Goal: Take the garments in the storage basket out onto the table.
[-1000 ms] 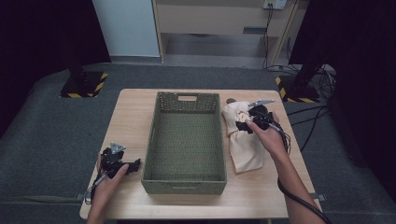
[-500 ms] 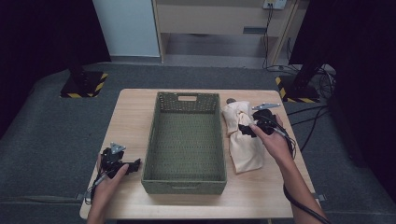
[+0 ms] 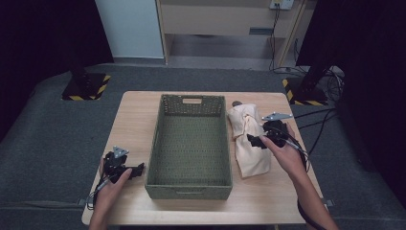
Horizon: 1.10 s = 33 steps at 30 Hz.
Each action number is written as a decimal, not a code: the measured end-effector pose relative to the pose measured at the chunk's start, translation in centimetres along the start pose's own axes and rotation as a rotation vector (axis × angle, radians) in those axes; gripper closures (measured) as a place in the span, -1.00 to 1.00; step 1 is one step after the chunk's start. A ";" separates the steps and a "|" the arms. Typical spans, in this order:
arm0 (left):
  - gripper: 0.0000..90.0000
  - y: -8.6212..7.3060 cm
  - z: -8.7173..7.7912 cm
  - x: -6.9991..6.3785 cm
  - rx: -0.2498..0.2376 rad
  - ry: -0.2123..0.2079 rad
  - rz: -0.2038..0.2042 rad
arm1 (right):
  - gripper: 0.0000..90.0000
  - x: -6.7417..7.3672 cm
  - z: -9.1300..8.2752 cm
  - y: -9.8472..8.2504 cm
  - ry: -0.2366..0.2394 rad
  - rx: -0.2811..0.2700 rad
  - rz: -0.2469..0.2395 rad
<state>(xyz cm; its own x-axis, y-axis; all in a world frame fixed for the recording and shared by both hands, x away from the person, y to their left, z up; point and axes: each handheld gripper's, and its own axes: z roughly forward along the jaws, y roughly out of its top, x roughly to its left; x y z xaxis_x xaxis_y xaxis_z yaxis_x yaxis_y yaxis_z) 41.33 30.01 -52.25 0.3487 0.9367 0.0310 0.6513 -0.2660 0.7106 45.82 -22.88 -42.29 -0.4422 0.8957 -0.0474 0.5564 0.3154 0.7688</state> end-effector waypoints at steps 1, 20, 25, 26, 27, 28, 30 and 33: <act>-1.00 0.0 0.0 0.0 0.000 0.000 0.000 | -0.91 0.1 -0.2 -0.2 -0.002 -0.003 -0.002; -1.00 0.0 0.0 0.0 0.000 0.000 0.000 | -0.91 0.8 -2.5 -5.8 0.015 -0.004 0.036; -1.00 0.0 0.0 0.0 0.000 0.000 0.000 | -0.91 0.7 -2.8 -7.1 0.013 0.007 0.044; -1.00 0.0 0.0 0.0 0.000 0.000 0.000 | -0.91 0.7 -2.9 -7.3 0.011 0.010 0.043; -1.00 0.0 0.0 0.0 0.000 0.000 0.000 | -0.91 0.7 -2.9 -7.6 0.011 0.012 0.047; -1.00 0.0 0.0 0.0 0.000 0.000 0.000 | -0.91 0.7 -2.9 -7.9 0.013 0.013 0.051; -1.00 0.0 0.0 0.0 0.000 0.000 0.000 | -0.91 0.6 -3.0 -8.5 0.009 0.017 0.061; -1.00 0.0 0.0 0.0 0.000 0.000 0.000 | -0.91 0.5 -3.1 -9.4 0.008 0.026 0.075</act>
<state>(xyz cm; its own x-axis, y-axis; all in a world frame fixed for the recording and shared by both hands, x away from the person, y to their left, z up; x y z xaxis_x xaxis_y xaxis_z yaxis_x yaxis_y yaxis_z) 41.33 30.01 -52.25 0.3485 0.9368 0.0310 0.6511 -0.2658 0.7110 38.21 -26.38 -47.51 -0.4042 0.9145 0.0146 0.6062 0.2559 0.7531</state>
